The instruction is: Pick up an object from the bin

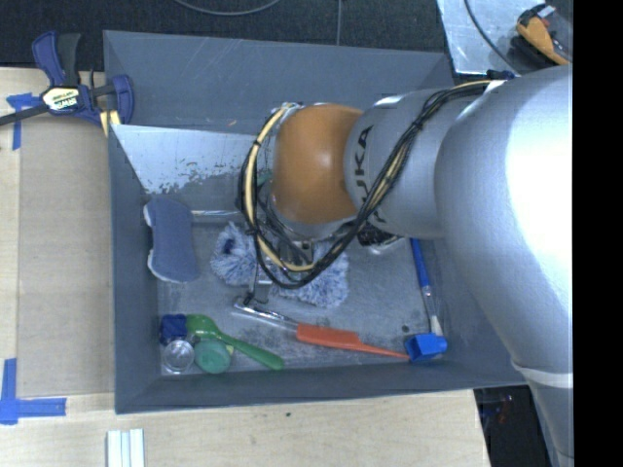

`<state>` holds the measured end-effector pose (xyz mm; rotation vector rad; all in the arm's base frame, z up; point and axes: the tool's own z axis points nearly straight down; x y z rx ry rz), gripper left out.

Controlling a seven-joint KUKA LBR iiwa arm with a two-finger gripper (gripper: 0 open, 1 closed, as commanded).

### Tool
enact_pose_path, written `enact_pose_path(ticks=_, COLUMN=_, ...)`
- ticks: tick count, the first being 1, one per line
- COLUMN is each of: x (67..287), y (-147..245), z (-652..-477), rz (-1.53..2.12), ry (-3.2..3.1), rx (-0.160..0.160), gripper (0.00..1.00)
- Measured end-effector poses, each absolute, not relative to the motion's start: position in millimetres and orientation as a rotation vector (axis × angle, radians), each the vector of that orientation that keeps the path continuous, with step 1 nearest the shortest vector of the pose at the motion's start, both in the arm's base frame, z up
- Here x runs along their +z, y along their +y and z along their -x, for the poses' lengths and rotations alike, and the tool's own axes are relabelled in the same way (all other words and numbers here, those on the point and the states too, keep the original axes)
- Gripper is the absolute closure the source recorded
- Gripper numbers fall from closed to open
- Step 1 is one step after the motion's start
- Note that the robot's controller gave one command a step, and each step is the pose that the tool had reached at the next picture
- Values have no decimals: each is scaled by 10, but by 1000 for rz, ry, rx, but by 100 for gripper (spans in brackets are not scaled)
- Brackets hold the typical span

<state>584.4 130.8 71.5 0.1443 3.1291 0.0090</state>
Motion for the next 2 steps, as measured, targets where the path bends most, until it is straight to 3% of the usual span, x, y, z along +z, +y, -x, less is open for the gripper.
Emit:
enact_pose_path(ticks=1, x=724, y=1041, z=-6023, rz=201, ry=3122, rx=3, gripper=0)
enact_pose_path(ticks=2, x=724, y=1298, z=-5863, rz=-125, ry=3125, rx=11, gripper=0)
